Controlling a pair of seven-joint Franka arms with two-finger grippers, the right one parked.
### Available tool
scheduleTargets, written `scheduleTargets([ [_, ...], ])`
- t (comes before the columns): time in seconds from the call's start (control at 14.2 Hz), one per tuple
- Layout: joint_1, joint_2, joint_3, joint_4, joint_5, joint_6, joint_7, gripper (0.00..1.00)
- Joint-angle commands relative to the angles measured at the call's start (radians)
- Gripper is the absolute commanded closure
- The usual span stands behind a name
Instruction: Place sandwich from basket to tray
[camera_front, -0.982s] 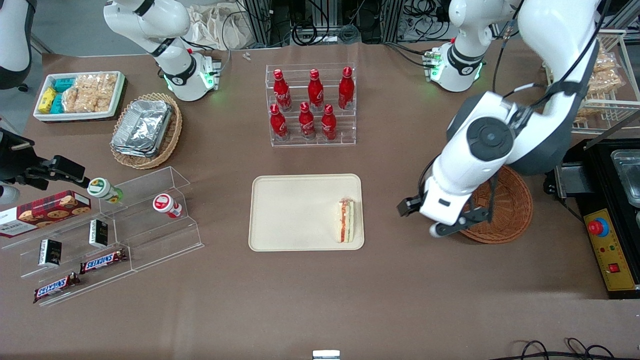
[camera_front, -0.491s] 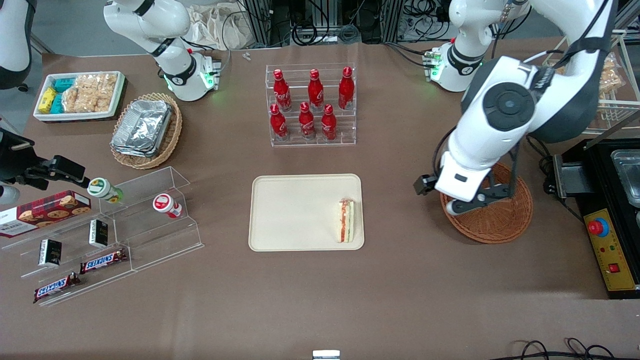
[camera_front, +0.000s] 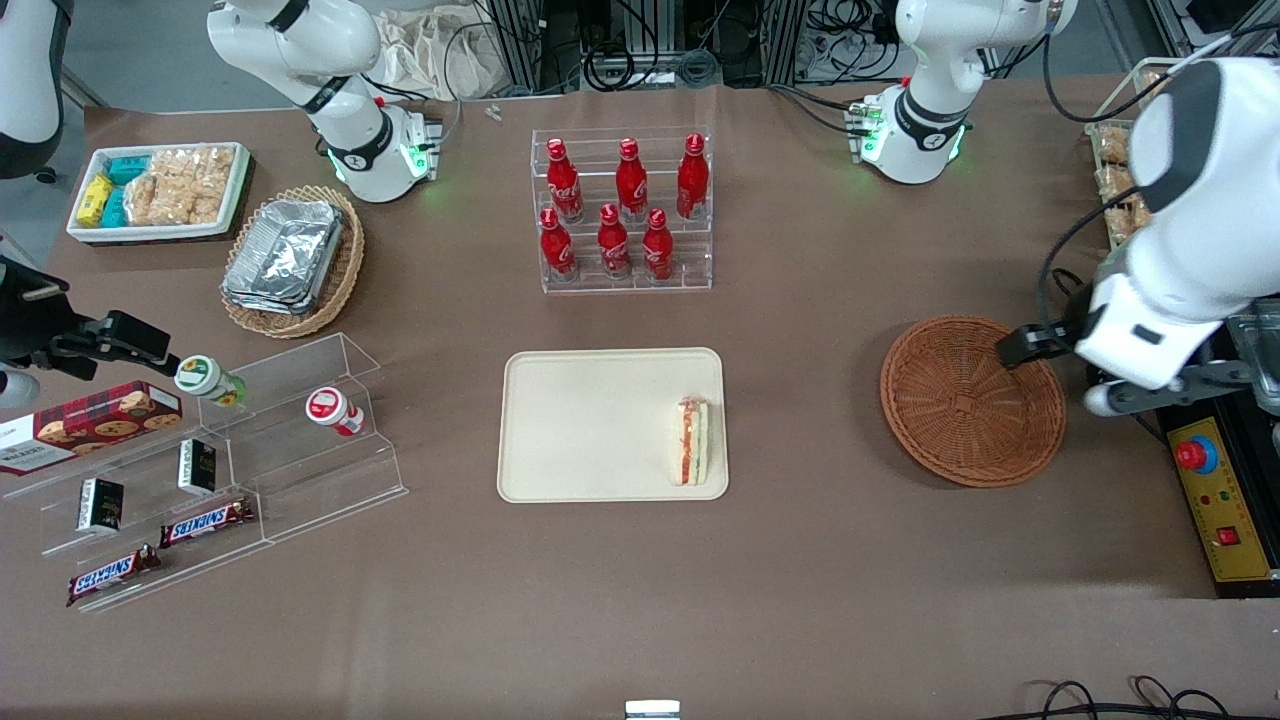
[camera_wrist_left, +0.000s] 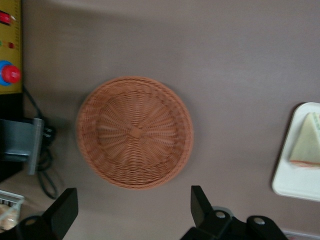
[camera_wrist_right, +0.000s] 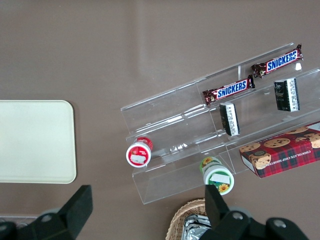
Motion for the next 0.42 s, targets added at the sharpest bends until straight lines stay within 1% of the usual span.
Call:
scheduleTargets([
  [0.0,-0.064,-0.013,0.113,0.017,-0.022,-0.023,0.131,0.0],
  [0.07,-0.087,0.006,0.144,0.045,-0.024,-0.033,0.133,0.0],
  [0.21,-0.086,0.042,0.149,0.091,-0.022,-0.063,0.133,0.0],
  [0.35,-0.086,0.048,0.149,0.097,-0.022,-0.064,0.134,0.0],
])
